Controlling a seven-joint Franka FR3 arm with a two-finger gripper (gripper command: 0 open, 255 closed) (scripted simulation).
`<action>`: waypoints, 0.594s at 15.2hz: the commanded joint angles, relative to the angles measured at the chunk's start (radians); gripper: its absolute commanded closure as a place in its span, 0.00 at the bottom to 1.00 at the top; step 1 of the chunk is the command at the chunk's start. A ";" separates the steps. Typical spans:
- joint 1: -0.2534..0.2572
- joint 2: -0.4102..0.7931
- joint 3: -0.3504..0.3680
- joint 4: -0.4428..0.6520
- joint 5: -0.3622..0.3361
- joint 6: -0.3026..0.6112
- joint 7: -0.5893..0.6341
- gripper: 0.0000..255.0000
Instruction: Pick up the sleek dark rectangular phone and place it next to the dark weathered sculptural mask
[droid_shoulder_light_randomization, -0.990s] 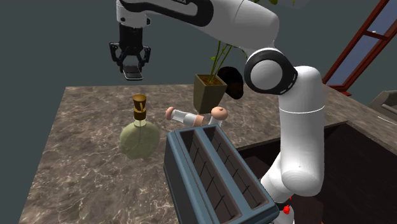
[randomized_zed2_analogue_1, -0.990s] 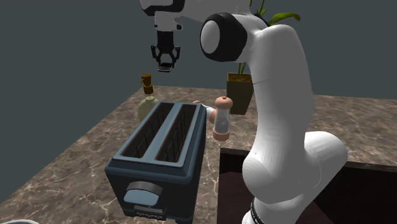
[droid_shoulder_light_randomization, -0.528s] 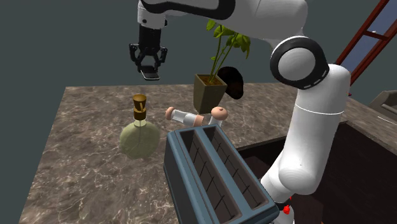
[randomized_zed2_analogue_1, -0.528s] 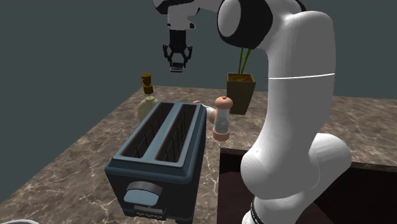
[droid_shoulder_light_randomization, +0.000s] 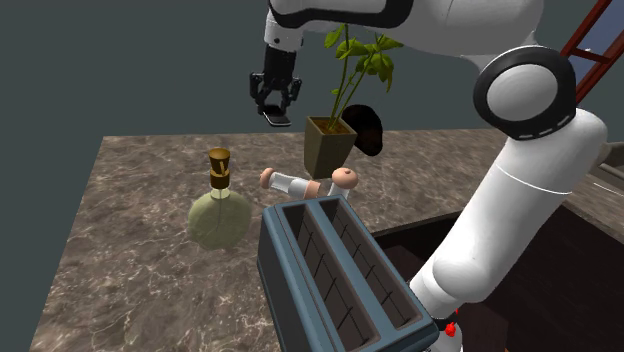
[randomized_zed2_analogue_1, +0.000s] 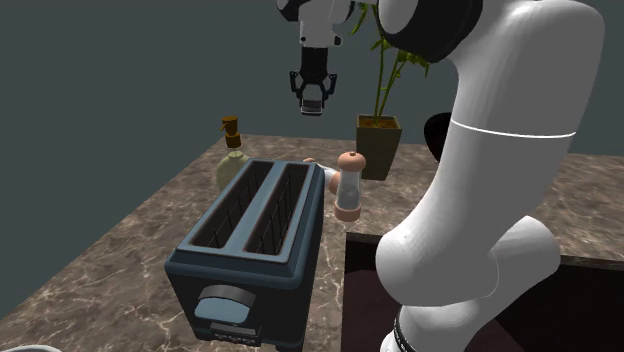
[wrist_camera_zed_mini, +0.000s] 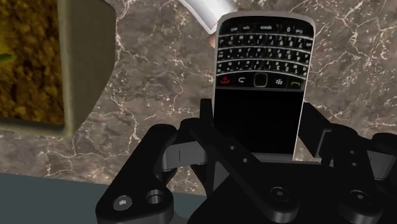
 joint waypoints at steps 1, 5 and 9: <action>-0.026 -0.048 -0.020 -0.057 0.009 0.007 -0.047 1.00; -0.070 -0.129 -0.063 -0.153 0.018 0.017 -0.137 1.00; -0.112 -0.194 -0.112 -0.227 0.018 0.020 -0.228 1.00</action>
